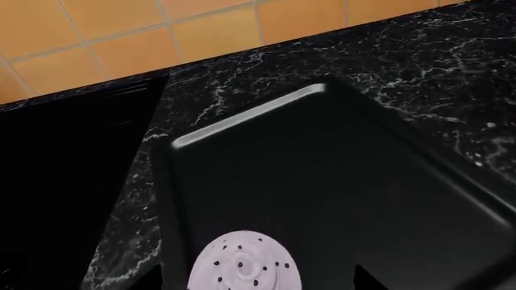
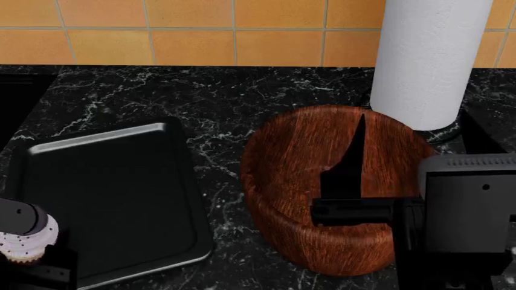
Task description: Move the fresh-baked cupcake off the tray onto the counter, and place the bowl used for mixing into the sink.
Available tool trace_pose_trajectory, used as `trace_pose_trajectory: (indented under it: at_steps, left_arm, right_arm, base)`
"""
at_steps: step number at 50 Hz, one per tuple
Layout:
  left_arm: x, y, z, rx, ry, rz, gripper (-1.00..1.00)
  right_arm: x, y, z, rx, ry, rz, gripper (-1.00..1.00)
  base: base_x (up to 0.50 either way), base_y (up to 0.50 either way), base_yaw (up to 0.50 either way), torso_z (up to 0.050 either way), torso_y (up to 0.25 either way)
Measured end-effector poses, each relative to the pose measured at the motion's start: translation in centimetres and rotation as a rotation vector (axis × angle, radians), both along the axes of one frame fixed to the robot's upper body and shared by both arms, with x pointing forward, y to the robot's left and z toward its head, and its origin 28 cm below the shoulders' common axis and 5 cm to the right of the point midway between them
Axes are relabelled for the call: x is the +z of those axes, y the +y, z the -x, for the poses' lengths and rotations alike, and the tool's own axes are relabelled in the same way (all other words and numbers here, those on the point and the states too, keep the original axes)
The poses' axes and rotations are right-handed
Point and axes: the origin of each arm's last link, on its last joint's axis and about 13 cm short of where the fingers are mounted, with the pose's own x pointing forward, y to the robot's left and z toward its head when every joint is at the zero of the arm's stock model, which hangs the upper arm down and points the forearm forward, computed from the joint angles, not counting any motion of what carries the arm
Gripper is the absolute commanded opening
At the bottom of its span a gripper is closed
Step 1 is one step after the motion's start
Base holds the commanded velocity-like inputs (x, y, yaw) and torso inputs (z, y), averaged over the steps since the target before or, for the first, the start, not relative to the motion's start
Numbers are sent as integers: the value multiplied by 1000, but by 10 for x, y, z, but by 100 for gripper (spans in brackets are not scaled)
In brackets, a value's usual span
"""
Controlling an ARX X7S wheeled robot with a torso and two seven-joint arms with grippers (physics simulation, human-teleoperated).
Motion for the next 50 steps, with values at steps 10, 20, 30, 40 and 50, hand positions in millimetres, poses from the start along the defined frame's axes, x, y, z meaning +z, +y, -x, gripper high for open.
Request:
trace_pose_trajectory:
  at_steps: [10, 20, 30, 40, 50]
  left_arm:
    - [-3, 1, -1, 5, 15, 6, 100]
    - [-4, 1, -2, 13, 32, 9, 100]
    - [-6, 1, -2, 18, 48, 9, 100]
    - [-8, 2, -6, 22, 58, 7, 100]
    - [-8, 2, -9, 23, 65, 8, 100]
  right_arm:
    - [0, 0, 0, 0, 0, 0, 100]
    - [1, 0, 1, 1, -1, 1, 100]
    - [1, 1, 2, 3, -3, 4, 100]
    - [1, 1, 2, 2, -1, 6, 100]
    - [-1, 1, 1, 2, 3, 5, 100]
  base:
    - [0, 0, 0, 0, 0]
    - [0, 0, 0, 0, 0]
    - [0, 0, 0, 0, 0]
    - [0, 0, 0, 0, 0]
    - [0, 0, 0, 0, 0]
